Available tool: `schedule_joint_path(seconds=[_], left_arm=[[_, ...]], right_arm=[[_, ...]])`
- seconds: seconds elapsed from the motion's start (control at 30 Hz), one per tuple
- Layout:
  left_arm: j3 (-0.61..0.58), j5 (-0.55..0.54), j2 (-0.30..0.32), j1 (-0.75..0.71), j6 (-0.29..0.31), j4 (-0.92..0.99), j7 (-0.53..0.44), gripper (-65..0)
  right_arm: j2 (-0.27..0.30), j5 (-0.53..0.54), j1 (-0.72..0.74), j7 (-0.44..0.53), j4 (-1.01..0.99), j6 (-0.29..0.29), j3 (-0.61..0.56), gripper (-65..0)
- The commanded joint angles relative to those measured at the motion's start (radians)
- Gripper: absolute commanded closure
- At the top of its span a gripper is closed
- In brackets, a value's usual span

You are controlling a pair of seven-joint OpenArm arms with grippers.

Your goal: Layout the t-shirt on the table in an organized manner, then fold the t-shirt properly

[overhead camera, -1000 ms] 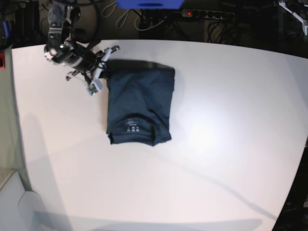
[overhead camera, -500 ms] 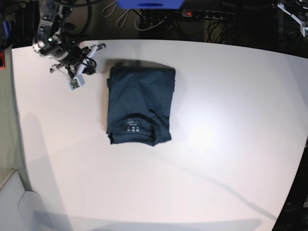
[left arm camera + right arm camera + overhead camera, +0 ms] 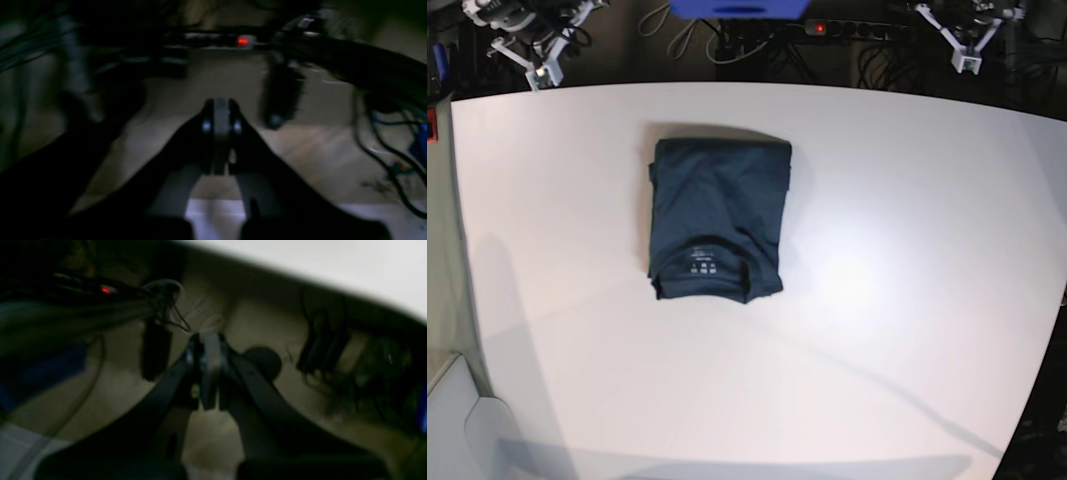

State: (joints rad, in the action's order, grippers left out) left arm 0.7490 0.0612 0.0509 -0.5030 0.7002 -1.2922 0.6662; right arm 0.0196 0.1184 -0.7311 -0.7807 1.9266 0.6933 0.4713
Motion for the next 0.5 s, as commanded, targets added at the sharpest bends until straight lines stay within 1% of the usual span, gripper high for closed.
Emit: schedule_joint_path(seconds=[0.0,0.07,0.1,0.2,0.27,0.33,0.37,0.43,0.47], left_arm=[[-0.018,0.002,0.013,0.011,-0.002,0.021,-0.032,0.0],[-0.058,0.029,0.013,0.037,-0.002,0.098,-0.062,0.0],[-0.082,0.052,0.013,0.054,-0.002,0.145,-0.082,0.0],[-0.138,0.088,0.011,0.091,-0.002,0.286,-0.178,0.0],[-0.204,0.111,0.013,0.117,-0.002,0.4,-0.268,0.0],[-0.262,0.133,0.014,0.148,-0.002,0.521,-0.351,0.0],[-0.28,0.141,0.016,0.163,-0.018,0.578,-0.385,0.0],[-0.314,0.157,0.019,0.203,-0.086,0.696,-0.455,0.0],[-0.334,0.162,0.028,0.228,-0.116,0.764,-0.498,0.0]], right_arm=[[0.007,0.01,-0.012,0.01,-0.008,0.005,0.007,0.0],[0.016,0.008,-0.009,0.014,-0.066,0.005,0.024,0.0],[0.03,0.008,-0.006,0.034,-0.106,0.005,0.028,0.0],[0.046,0.008,-0.005,0.14,-0.244,0.005,0.027,0.0],[0.062,0.002,-0.003,0.231,-0.372,0.005,0.027,0.0],[0.069,-0.024,0.029,0.313,-0.499,0.005,0.022,0.0],[0.069,-0.044,0.044,0.346,-0.557,0.005,0.024,0.0],[0.072,-0.087,0.075,0.425,-0.692,0.005,0.02,0.0],[0.073,-0.104,0.097,0.487,-0.775,0.005,0.02,0.0]])
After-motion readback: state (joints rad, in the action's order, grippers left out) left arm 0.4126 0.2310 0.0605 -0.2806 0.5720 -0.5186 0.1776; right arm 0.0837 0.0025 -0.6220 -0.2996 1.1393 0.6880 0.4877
